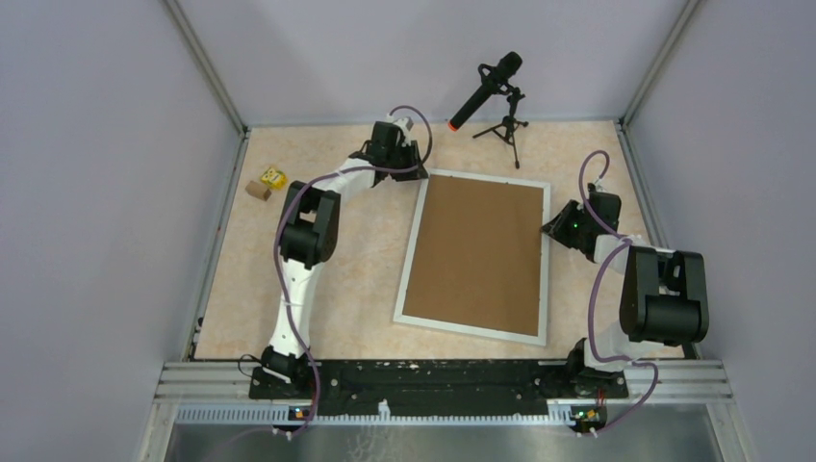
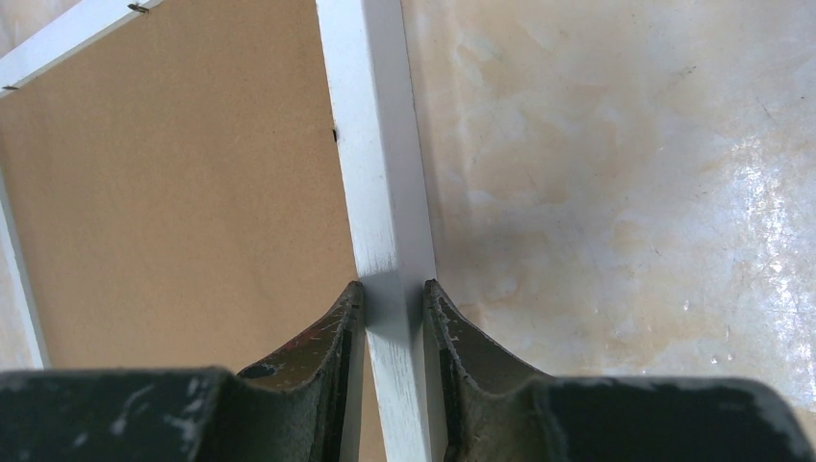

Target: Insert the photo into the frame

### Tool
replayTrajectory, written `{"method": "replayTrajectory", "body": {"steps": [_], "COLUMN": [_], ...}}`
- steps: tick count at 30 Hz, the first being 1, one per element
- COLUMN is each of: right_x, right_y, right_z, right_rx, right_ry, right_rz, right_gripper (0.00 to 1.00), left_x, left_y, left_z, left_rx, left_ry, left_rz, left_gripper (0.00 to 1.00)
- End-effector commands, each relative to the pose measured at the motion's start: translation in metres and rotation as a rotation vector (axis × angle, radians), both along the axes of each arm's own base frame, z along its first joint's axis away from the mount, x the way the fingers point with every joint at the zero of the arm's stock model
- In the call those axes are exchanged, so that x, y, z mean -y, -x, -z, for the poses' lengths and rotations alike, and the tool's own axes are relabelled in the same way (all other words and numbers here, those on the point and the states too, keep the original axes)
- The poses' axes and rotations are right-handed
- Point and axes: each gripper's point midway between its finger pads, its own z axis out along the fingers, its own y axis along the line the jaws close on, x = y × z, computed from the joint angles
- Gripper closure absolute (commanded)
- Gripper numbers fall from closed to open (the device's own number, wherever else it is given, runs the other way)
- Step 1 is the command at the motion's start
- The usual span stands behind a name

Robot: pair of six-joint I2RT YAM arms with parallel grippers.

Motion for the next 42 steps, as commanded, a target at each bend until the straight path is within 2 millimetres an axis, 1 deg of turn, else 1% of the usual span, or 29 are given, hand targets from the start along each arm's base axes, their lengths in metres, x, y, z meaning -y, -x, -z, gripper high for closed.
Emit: {"method": "replayTrajectory", "body": {"steps": [1, 4, 6, 8, 10, 12, 14, 16, 19, 21, 23, 24, 26, 28, 30, 34, 40, 42], "right_x": [0.002, 0.002, 0.002, 0.001, 0.0, -0.001, -0.001, -0.002, -0.001, -0.002, -0.002, -0.003, -0.003, -0.003, -0.004, -0.005, -0.005, -0.006], "right_y": [0.003, 0.003, 0.003, 0.003, 0.003, 0.003, 0.003, 0.004, 0.004, 0.004, 0.004, 0.004, 0.004, 0.004, 0.004, 0.004, 0.003, 0.003], "right_z": [0.013, 0.013, 0.013, 0.012, 0.013, 0.013, 0.014, 0.014, 0.015, 0.015, 0.015, 0.016, 0.015, 0.016, 0.015, 0.015, 0.015, 0.016], "right_rx": [-0.042, -0.041, -0.042, -0.041, -0.044, -0.044, -0.046, -0.047, -0.049, -0.048, -0.049, -0.05, -0.048, -0.051, -0.051, -0.051, -0.052, -0.053], "right_ry": [0.017, 0.016, 0.014, 0.014, 0.017, 0.019, 0.018, 0.016, 0.016, 0.017, 0.015, 0.014, 0.015, 0.016, 0.016, 0.021, 0.024, 0.023], "right_rz": [-0.003, -0.001, -0.002, -0.005, -0.008, -0.011, -0.013, -0.015, -0.015, -0.015, -0.016, -0.019, -0.019, -0.022, -0.023, -0.03, -0.032, -0.034], "right_gripper": [0.96, 0.97, 0.96, 0.97, 0.97, 0.97, 0.97, 0.97, 0.97, 0.97, 0.97, 0.97, 0.97, 0.97, 0.97, 0.97, 0.97, 0.97], "left_x": [0.005, 0.01, 0.011, 0.01, 0.012, 0.011, 0.013, 0.015, 0.008, 0.003, -0.002, -0.003, -0.006, -0.008, -0.011, -0.01, -0.008, -0.006], "left_y": [0.015, 0.021, 0.021, 0.02, 0.022, 0.026, 0.028, 0.03, 0.026, 0.023, 0.02, 0.019, 0.018, 0.017, 0.017, 0.012, 0.004, 0.004], "left_z": [0.032, 0.038, 0.043, 0.049, 0.052, 0.053, 0.046, 0.035, 0.008, -0.011, -0.02, -0.021, -0.021, -0.014, -0.001, 0.011, 0.02, 0.026], "left_rx": [-0.093, -0.109, -0.12, -0.139, -0.142, -0.151, -0.139, -0.137, -0.147, -0.115, -0.091, -0.081, -0.079, -0.09, -0.131, -0.143, -0.144, -0.159], "left_ry": [-0.03, -0.028, -0.048, -0.071, -0.087, -0.1, -0.068, 0.013, 0.206, 0.294, 0.304, 0.296, 0.282, 0.275, 0.245, 0.207, 0.163, 0.148], "left_rz": [0.054, 0.07, 0.066, 0.058, 0.065, 0.057, 0.067, 0.087, 0.097, 0.109, 0.117, 0.12, 0.117, 0.102, 0.074, 0.056, 0.044, 0.045], "left_gripper": [0.62, 0.61, 0.6, 0.61, 0.63, 0.63, 0.6, 0.56, 0.52, 0.45, 0.39, 0.39, 0.38, 0.39, 0.46, 0.52, 0.53, 0.54]}}
